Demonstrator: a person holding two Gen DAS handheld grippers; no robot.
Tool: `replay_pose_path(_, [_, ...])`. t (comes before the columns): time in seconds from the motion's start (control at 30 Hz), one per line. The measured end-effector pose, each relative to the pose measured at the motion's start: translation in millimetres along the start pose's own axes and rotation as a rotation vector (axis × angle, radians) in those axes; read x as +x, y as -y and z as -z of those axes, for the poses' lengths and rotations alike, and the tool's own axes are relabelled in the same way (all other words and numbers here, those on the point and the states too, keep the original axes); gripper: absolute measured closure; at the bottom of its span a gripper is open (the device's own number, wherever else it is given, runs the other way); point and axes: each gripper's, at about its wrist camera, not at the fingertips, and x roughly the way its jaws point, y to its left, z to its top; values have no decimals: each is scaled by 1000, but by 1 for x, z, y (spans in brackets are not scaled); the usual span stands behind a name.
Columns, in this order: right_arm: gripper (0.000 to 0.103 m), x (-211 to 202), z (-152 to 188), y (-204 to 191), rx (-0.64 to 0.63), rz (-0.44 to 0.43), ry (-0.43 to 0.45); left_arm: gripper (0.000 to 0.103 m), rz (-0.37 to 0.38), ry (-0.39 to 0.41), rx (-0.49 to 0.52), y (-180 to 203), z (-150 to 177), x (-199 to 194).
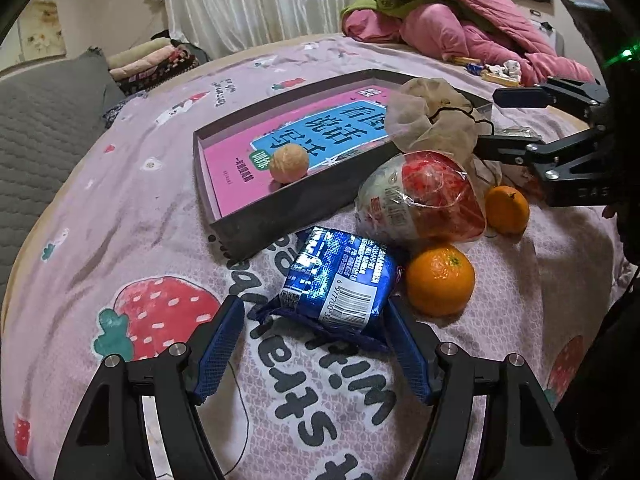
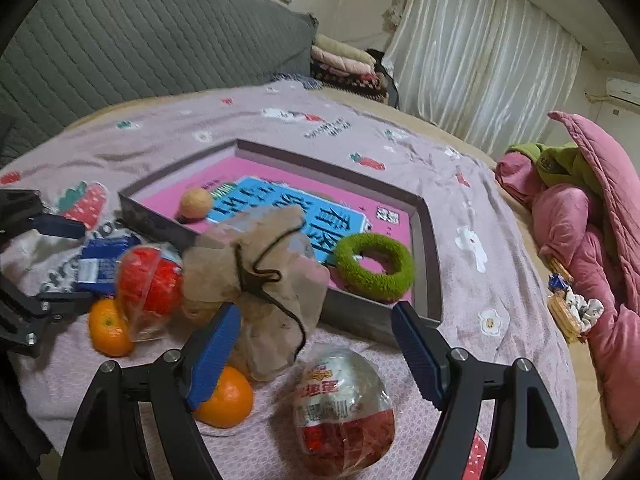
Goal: Organize objects
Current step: 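Grasp the blue snack packet with the left gripper while the right gripper grasps the mesh bag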
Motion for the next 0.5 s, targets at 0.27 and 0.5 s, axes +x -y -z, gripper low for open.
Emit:
replay_pose_path(0.27, [26,12,-8,-1,-2,42,0,29,13,-1,-11,1,-6,7])
replay_pose_path(0.5, [51,20,-14,-5,1,25,-5,29,22,-6,-29,1,-7,12])
